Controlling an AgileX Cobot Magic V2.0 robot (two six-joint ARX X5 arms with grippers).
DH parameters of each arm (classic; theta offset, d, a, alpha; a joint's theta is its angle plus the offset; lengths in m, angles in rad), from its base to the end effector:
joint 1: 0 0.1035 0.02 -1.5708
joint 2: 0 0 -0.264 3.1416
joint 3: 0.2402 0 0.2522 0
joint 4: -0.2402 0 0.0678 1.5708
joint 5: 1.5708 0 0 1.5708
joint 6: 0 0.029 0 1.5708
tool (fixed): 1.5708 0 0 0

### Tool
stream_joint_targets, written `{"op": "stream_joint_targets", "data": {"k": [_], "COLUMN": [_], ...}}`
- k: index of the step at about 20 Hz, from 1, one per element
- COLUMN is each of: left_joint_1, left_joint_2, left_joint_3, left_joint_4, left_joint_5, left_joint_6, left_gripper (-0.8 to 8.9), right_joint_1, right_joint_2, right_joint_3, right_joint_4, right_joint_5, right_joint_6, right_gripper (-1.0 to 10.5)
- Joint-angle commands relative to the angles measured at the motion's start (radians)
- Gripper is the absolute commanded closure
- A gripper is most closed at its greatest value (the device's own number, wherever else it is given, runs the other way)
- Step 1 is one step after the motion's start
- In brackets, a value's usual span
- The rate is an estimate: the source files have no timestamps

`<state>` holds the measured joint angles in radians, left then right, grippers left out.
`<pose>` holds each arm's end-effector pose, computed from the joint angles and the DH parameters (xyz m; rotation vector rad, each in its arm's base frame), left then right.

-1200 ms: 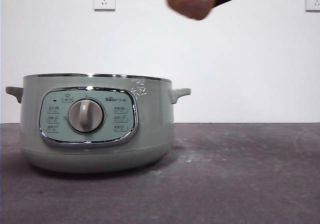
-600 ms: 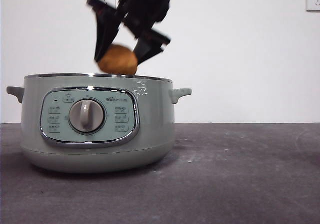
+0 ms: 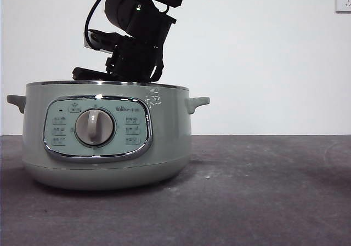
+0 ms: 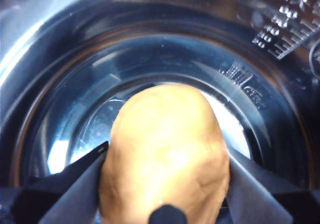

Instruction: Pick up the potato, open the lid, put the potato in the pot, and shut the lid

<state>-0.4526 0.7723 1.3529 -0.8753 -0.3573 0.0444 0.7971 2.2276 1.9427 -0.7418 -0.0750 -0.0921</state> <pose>0.0887 -0.0318 0.4447 0.1602 0.2689 -0.1007 0.3361 0.3472 0.2186 -0.4529 0.9549 0.8397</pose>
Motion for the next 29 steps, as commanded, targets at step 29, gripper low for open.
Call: {"op": "stream_joint_targets", "data": {"k": [29], "left_joint_1": [-0.001], "left_joint_2": [0.507], "left_joint_3": [0.010], "left_joint_4": [0.224], "left_joint_5": [0.335], "left_joint_6": [-0.023], "left_gripper": [8.22], "right_joint_1": [-0.064], "right_joint_2": [-0.869], "right_joint_3": [0.015], "right_joint_4": [-0.316], "right_joint_5": [0.111], "right_joint_6": [0.076], "right_gripper": [4.8]}}
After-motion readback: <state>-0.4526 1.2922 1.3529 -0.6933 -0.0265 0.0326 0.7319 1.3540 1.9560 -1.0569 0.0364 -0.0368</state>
